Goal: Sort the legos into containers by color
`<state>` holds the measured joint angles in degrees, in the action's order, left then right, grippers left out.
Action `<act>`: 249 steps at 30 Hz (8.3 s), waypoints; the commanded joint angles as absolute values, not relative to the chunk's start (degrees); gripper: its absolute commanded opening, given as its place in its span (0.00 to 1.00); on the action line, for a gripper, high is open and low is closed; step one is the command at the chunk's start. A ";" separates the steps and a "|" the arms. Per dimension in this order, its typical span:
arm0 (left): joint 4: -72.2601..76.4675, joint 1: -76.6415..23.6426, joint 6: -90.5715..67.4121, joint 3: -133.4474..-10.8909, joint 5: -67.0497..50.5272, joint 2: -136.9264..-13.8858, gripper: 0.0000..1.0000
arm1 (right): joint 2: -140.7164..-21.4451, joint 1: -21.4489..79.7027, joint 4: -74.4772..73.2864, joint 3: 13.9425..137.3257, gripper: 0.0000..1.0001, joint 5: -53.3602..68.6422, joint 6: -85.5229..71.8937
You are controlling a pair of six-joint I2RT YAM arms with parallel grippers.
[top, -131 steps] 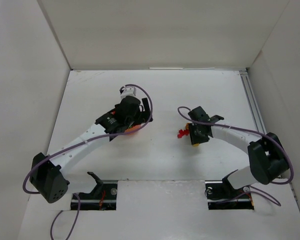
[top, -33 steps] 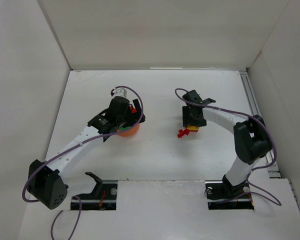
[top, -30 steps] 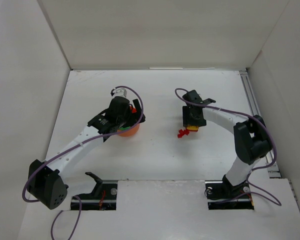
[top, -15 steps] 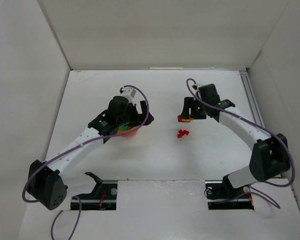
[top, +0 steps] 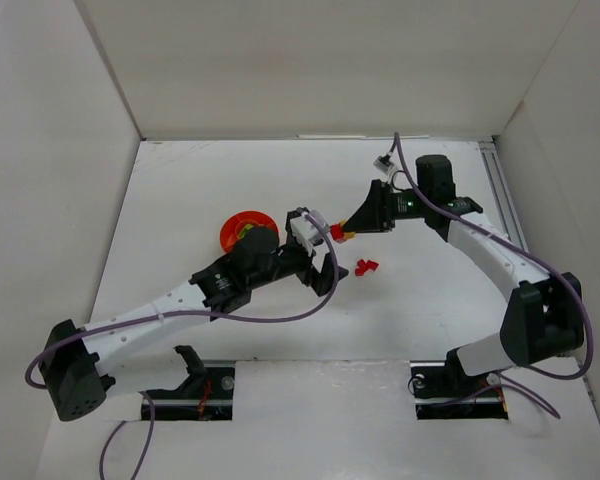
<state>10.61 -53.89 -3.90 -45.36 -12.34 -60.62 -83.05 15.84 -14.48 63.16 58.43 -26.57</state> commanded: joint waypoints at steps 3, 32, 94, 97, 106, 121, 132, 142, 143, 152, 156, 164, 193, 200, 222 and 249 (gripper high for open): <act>17.66 -53.61 3.08 -46.24 -3.35 -61.96 0.94 | -80.78 16.44 -9.58 66.01 0.35 67.24 -32.25; 21.18 -53.61 2.38 -38.33 -4.93 -53.35 0.14 | -81.39 16.61 -10.11 67.24 0.30 68.20 -33.49; -29.71 -53.61 -50.63 -48.96 46.41 -26.28 0.18 | -124.89 38.85 -8.79 104.33 0.57 38.06 -33.83; -29.71 -53.61 -50.63 -48.96 46.41 -26.28 0.18 | -125.42 38.85 -8.79 103.80 0.63 39.11 -34.36; -29.71 -53.61 -50.10 -48.43 45.88 -26.28 0.18 | -125.42 38.85 -8.79 103.80 0.81 39.64 -34.89; -28.13 -53.61 -48.96 -47.90 45.35 -26.81 0.15 | -124.89 38.85 -9.32 103.27 0.74 40.17 -34.89; -27.60 -53.61 -47.81 -47.90 44.82 -27.33 0.15 | -114.28 36.22 -23.28 101.17 0.76 20.40 -18.56; -25.85 -53.61 -46.68 -47.37 43.77 -27.33 0.15 | -102.40 31.38 -29.52 90.44 0.84 7.76 -4.20; -25.84 -53.61 -46.67 -47.37 43.77 -27.86 0.15 | -102.39 31.38 -34.23 90.44 0.84 4.52 -5.61; -25.84 -53.61 -46.67 -47.37 43.25 -28.47 0.15 | -100.20 30.85 -43.95 77.89 0.72 -7.12 -21.87; -25.84 -53.61 -46.67 -47.37 42.02 -29.00 0.15 | -99.67 31.99 -43.95 75.94 0.74 -6.50 -29.77; -25.31 -53.61 -46.67 -46.23 39.99 -29.53 0.15 | -100.28 32.78 -39.11 72.86 0.70 -2.03 -35.77; -23.64 -53.61 -45.53 -44.65 39.46 -29.53 0.15 | -107.40 30.50 -36.91 76.11 0.52 -5.36 -36.39; -23.64 -53.61 -45.00 -45.17 39.98 -29.53 0.15 | -104.60 32.96 -31.48 78.93 0.23 -8.70 -30.17; -26.98 -53.61 -49.22 -45.70 42.98 -27.95 0.15 | -109.77 43.94 14.15 89.91 0.20 15.29 -8.61; -28.04 -53.61 -49.75 -45.09 44.03 -26.89 0.15 | -114.08 44.47 14.15 86.40 0.30 14.50 -12.30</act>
<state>-28.58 -53.54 -49.41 -44.69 42.59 -27.46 -115.09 43.97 10.94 87.00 14.00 -11.29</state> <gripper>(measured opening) 0.341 0.427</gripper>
